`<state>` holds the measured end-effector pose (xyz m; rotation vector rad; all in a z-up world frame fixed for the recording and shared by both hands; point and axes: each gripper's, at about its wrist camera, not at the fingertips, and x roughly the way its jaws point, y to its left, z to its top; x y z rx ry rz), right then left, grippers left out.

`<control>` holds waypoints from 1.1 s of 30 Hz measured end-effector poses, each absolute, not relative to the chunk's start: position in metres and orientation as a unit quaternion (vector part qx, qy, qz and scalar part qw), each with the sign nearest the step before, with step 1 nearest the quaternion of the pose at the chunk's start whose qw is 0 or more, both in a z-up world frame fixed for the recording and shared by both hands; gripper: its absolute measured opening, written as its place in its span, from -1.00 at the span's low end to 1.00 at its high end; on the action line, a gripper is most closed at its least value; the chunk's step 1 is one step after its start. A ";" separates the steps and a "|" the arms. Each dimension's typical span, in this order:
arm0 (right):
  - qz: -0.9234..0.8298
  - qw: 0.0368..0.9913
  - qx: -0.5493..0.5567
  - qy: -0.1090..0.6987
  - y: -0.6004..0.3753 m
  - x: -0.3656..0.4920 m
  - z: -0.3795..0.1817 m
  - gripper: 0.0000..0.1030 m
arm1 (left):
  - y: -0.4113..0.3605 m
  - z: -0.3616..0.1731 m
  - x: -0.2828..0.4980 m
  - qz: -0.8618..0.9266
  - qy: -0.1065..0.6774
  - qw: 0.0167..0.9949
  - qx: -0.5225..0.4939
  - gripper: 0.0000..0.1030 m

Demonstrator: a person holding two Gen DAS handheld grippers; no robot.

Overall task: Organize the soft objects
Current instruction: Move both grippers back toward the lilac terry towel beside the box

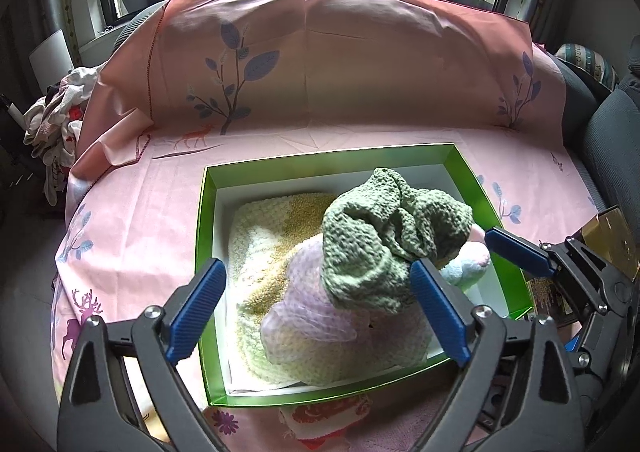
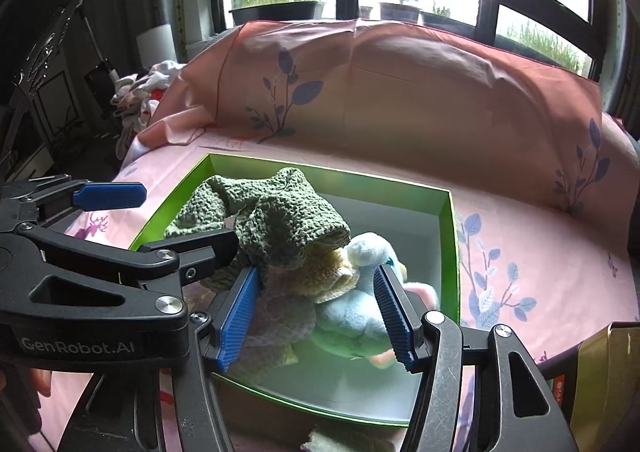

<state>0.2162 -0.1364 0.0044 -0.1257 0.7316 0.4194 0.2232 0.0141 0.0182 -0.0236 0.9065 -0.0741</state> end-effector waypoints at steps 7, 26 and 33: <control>0.195 0.916 -0.040 0.349 -0.151 0.206 0.009 0.48 | 0.014 0.024 0.216 -0.033 0.437 0.899 -0.011 0.85; 0.205 0.925 -0.009 0.321 -0.185 0.138 0.026 0.62 | 0.002 0.054 0.159 -0.046 0.404 0.914 -0.013 0.98; 0.201 0.927 0.000 0.317 -0.197 0.109 0.023 0.62 | -0.011 0.068 0.132 -0.063 0.388 0.919 -0.010 0.98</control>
